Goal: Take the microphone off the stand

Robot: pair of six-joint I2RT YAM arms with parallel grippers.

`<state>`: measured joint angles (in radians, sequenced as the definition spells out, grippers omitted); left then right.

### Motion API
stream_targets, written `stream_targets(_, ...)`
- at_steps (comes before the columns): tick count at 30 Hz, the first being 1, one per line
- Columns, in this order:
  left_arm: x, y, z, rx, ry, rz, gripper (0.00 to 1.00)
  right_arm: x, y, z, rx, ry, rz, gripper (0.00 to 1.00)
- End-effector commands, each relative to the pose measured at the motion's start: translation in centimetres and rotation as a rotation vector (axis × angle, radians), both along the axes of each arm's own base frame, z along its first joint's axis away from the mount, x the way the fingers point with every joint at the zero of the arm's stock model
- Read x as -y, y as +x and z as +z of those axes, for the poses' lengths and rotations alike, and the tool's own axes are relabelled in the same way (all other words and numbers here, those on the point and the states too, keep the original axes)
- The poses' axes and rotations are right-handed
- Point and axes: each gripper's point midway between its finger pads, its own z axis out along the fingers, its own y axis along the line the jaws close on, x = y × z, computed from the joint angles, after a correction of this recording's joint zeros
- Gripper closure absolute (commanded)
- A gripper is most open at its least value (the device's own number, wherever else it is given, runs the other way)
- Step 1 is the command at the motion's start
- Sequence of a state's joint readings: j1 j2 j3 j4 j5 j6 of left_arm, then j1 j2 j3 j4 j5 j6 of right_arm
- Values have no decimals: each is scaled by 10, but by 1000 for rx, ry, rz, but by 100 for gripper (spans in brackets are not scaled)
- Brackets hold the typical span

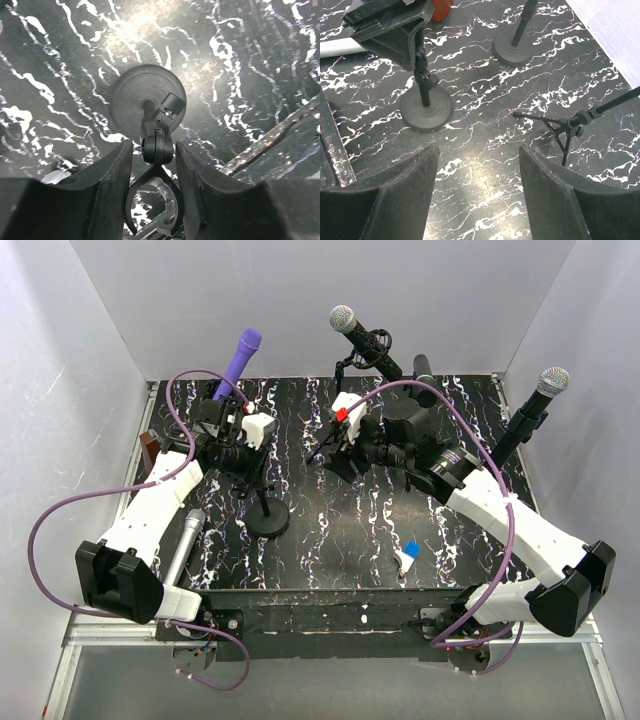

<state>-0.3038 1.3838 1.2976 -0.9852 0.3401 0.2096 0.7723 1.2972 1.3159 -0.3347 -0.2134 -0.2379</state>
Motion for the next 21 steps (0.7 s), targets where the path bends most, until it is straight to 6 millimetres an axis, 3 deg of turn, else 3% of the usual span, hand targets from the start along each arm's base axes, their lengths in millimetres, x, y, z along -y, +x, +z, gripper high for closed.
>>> stream_targets(1,-26,17,28,163,123,8,82,-4,2,9,17,43,7,28)
stream_targets(11,-60,47,39,326,291,68,91,-3,0,1,-1,37,10,28)
stream_targets(21,-87,70,42,394,383,150,92,-2,-1,-3,-15,20,11,29)
